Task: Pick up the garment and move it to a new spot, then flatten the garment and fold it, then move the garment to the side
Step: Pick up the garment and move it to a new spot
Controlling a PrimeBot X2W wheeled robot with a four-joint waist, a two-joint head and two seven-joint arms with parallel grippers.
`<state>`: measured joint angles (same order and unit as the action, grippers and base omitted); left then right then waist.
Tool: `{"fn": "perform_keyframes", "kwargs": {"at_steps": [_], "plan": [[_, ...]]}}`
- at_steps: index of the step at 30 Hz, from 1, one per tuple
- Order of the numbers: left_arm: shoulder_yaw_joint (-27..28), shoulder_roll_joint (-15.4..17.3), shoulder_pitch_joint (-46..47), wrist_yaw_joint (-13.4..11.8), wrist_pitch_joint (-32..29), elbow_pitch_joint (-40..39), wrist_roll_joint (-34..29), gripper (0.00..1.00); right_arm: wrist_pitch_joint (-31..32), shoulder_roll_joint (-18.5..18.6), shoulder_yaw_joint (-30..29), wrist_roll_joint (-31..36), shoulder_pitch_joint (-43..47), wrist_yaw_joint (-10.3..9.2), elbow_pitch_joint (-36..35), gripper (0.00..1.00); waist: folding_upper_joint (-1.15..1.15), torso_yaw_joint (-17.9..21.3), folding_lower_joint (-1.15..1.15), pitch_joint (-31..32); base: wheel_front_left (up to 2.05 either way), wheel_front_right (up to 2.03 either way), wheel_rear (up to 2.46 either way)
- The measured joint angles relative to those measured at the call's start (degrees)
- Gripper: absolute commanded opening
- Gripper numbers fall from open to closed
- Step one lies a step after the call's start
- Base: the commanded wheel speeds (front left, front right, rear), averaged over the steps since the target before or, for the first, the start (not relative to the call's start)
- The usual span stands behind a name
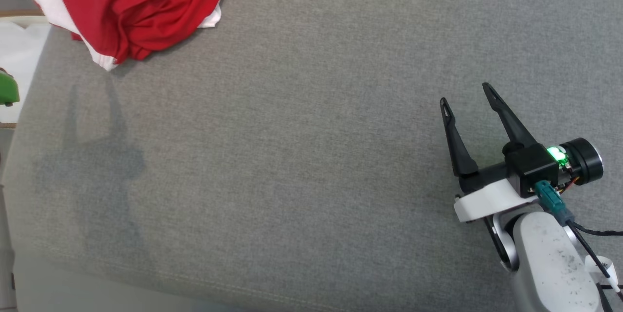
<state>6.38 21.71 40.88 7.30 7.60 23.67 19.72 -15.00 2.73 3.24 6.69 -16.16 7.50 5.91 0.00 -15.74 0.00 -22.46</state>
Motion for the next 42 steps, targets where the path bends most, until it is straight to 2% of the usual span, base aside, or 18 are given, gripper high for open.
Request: {"fn": "perform_keyframes", "kwargs": {"at_steps": [5, 12, 19, 20, 21, 22, 23, 33, 42], "plan": [[-3.6, 0.5, 2.1, 0.1, -2.7, 7.4, 1.5, 1.00, 0.0, 0.0, 0.2, 1.2, -1.3, 0.00, -0.9, 1.00, 0.00, 2.1, 0.00, -4.4, 0.00, 0.00, 0.00], [-9.8, 0.9, 4.0, 0.2, -5.0, 13.0, 6.3, 1.00, -0.2, 0.0, 0.2, 2.0, -1.6, 0.00, -1.7, 1.00, 0.00, 4.2, 0.00, -9.3, 0.00, 0.00, 0.00], [-11.3, 2.5, 5.6, 0.2, -4.5, 19.1, 7.3, 1.00, -0.3, -0.2, 0.7, 1.9, -2.2, 0.04, -2.4, 1.00, 0.00, 5.5, 0.00, -11.9, 0.00, 0.00, 0.00], [-11.3, 2.5, 5.8, 0.2, -4.5, 19.7, 7.5, 0.57, -0.3, -0.3, 0.7, 1.9, -2.2, 0.05, -2.4, 1.00, 0.00, 5.6, 0.00, -12.0, 0.00, 0.00, 0.00], [-11.4, 2.5, 6.0, 0.2, -4.2, 20.5, 7.5, 0.42, -0.3, -0.4, 0.8, 1.8, -2.3, 0.05, -2.4, 1.00, 0.00, 5.7, 0.00, -12.0, 0.00, 0.00, 0.00], [-11.4, 2.5, 6.2, 0.2, -3.9, 21.1, 7.5, 0.15, -0.3, -0.4, 0.7, 1.5, -2.4, 0.05, -2.4, 1.00, 0.00, 5.8, 0.00, -11.9, 0.00, 0.00, 0.00], [-11.4, 2.6, 6.3, 0.2, -3.7, 21.4, 7.5, 0.02, -0.3, -0.3, 0.7, 1.3, -2.4, 0.05, -2.3, 1.00, 0.00, 5.8, 0.00, -11.8, 0.00, 0.00, 0.00], [-11.7, 5.4, 6.9, -0.3, 1.2, 22.4, 6.3, 0.00, -0.2, 0.0, 1.0, -1.4, -2.0, 0.04, 0.3, 1.00, 0.00, 6.3, 0.00, -7.8, 0.00, 0.00, 0.00], [-14.5, 8.9, 7.9, -0.2, 1.2, 17.4, 3.8, 0.00, -0.1, 0.0, 1.1, -5.3, 0.8, 0.04, 2.1, 1.00, 0.00, 7.6, 0.00, -1.0, 0.00, 0.00, 0.00]]}}
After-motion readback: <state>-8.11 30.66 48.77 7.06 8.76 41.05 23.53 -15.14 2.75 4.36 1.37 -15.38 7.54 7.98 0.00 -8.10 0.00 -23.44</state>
